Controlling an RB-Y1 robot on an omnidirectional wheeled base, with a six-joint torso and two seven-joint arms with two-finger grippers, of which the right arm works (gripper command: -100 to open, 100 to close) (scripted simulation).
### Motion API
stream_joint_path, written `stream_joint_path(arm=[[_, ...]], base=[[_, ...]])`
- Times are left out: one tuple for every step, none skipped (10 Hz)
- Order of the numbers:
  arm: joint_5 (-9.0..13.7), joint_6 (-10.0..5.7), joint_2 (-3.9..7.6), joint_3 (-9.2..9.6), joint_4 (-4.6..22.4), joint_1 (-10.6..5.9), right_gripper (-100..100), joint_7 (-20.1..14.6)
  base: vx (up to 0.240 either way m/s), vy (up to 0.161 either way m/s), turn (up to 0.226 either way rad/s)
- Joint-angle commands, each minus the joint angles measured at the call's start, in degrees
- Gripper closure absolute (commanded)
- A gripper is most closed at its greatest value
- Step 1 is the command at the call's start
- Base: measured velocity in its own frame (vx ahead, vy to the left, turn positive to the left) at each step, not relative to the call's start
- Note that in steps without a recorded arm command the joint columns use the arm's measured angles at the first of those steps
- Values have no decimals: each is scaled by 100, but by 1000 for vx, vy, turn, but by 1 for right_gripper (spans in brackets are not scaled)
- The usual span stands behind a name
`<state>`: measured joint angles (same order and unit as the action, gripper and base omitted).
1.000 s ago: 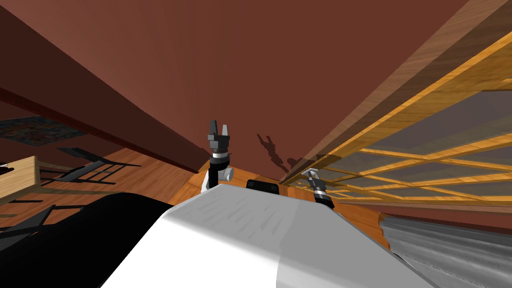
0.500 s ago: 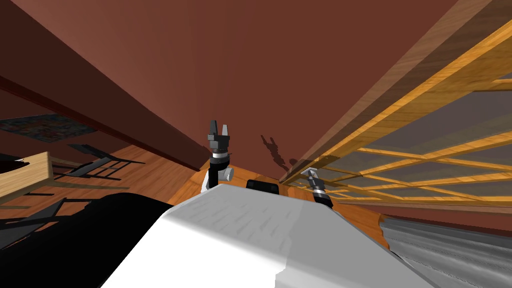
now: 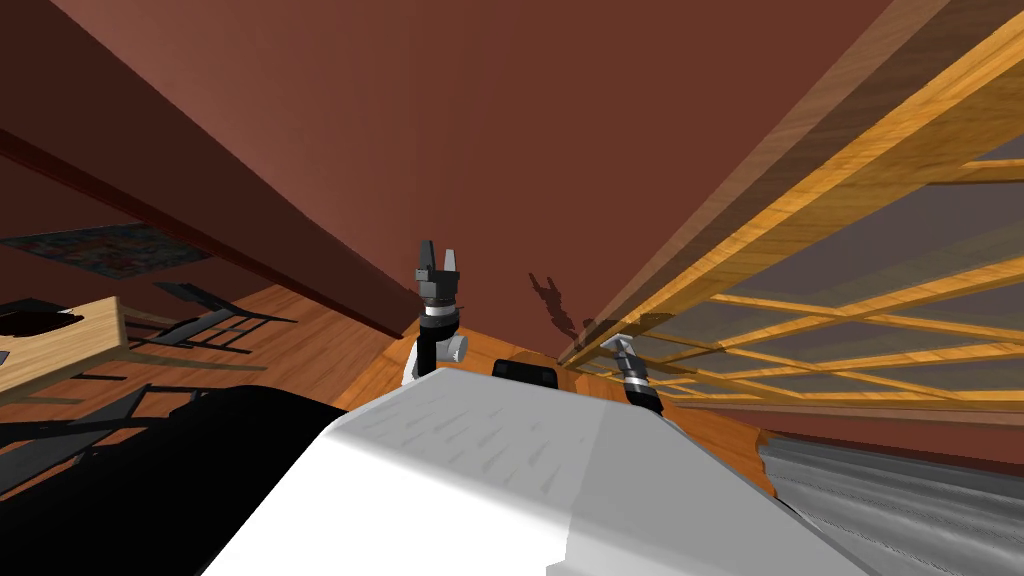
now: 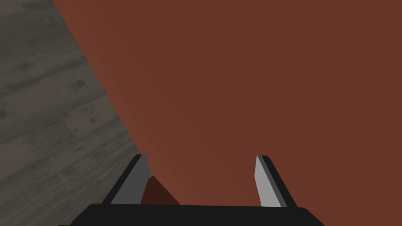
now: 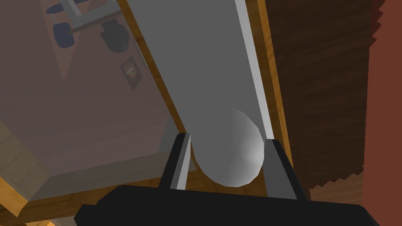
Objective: Pull the door open
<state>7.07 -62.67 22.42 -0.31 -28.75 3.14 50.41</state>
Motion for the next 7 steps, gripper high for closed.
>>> stream_joint_path(arm=[[30,20,-25,14,-2,-5,100,-240],[58,37,-39,22,-12,-15,100,-407],[90,56,-55,32,-24,-27,100,-562],[90,56,-55,32,-24,-27,100,-642],[122,75,-71,41,-35,-38,100,-839],[154,94,-87,51,-46,-50,100,-987],[154,94,-87,51,-46,-50,100,-1063]], base=[[-32,-8,22],[-46,-16,42],[-63,-24,55],[-45,-18,16],[-37,-14,25],[-56,-18,52],[-43,-21,20]])
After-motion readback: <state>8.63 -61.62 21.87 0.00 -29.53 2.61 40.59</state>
